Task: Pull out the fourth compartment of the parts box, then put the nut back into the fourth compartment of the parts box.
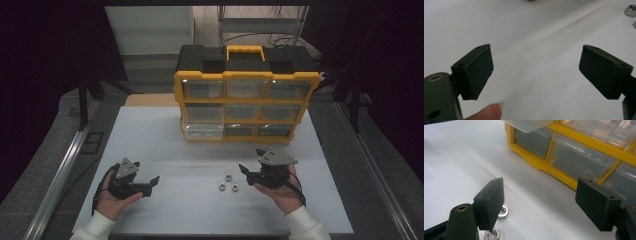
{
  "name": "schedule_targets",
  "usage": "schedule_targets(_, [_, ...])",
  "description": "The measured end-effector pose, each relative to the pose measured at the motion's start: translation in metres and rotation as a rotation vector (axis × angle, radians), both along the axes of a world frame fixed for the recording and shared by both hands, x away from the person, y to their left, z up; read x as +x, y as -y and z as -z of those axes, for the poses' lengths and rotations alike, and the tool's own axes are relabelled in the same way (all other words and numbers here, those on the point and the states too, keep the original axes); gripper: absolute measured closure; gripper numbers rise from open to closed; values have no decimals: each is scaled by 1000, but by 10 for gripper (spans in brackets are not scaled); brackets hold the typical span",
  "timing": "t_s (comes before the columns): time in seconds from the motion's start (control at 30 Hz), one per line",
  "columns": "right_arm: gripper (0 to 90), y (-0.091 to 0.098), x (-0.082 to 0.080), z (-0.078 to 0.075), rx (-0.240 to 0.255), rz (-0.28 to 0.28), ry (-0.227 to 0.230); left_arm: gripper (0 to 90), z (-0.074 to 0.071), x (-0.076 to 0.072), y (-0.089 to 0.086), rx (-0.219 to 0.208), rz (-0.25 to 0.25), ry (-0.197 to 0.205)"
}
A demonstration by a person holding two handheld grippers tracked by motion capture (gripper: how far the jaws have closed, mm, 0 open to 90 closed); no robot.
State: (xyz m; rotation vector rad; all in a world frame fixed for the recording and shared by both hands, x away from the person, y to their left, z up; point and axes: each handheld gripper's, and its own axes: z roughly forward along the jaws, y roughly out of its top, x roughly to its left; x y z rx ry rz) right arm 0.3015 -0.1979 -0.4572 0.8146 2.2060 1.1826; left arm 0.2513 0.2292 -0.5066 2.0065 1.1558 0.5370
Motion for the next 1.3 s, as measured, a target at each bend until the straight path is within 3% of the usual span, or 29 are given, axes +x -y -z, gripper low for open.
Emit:
schedule_targets(0.27, [241,6,3,3,-3,7,-47,130,0,-1,-1,0,-2,-1])
schedule_targets(0.53, [225,1,4,3,-29,-12,-84,130,-2,-2,-2,-9,-7,4])
schedule_targets(0.9, [193,-2,10,7,-47,9,-154,130,-1,-2,-2,-5,-6,3])
schedule_targets(1.1, [184,-9,11,10,-85,-6,-180,130,0,-1,-1,-5,-6,-2])
schedule_targets(1.3, [175,-22,11,18,-138,-56,-223,130,-1,-2,-3,-3,-8,-1])
